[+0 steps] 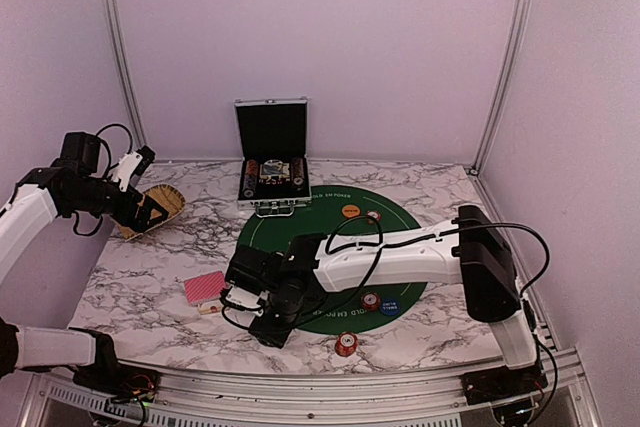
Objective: Distribute texas hold em gaming equipment
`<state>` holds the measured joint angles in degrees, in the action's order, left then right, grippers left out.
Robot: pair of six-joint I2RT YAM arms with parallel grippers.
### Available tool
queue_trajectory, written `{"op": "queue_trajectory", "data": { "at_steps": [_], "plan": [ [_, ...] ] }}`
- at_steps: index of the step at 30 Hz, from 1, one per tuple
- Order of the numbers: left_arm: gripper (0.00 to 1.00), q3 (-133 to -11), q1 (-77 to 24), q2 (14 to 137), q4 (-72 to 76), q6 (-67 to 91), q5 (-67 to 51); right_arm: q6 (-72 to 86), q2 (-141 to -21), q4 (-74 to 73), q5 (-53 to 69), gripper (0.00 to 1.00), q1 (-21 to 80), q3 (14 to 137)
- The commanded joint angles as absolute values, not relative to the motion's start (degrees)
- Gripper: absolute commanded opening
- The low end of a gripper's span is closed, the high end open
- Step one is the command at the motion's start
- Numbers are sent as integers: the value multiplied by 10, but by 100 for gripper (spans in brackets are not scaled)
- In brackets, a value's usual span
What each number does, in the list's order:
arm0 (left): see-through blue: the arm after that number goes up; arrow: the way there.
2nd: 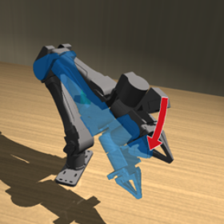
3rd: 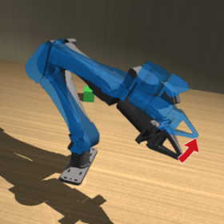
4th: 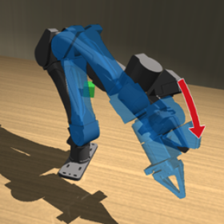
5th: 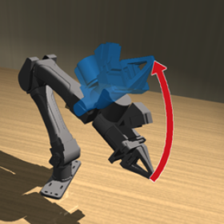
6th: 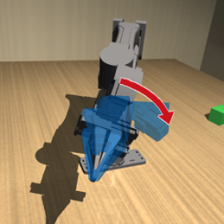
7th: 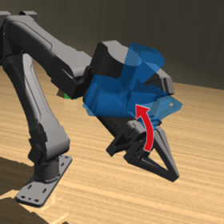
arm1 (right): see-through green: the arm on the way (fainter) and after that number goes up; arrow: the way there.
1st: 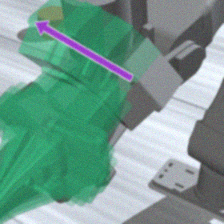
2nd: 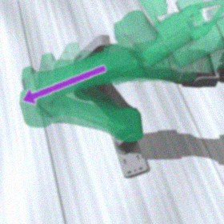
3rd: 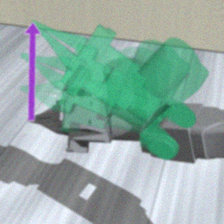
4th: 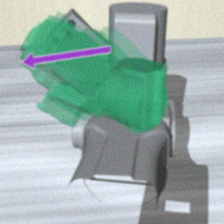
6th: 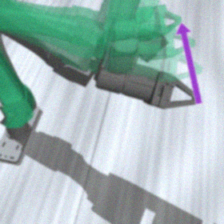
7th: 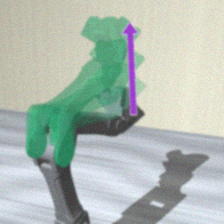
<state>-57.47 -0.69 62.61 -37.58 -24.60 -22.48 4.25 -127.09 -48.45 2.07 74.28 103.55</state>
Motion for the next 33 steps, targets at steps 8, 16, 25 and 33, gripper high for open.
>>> {"op": "queue_trajectory", "data": {
  "at_steps": [8, 16, 25, 33],
  "plan": [
    [99, -581, -4, 614, -388, -246, -226, 45, -1271, -478, 17, 52, 748, 1026],
    [99, -580, -4, 613, -388, -247, -225, 47, -1267, -477, 12, 37, 748, 1030],
    [99, -583, -4, 615, -388, -244, -231, 51, -1254, -484, 3, 22, 748, 1034],
    [99, -583, -4, 614, -389, -244, -229, 60, -1226, -492, -27, 19, 736, 1059]
  ]
}}
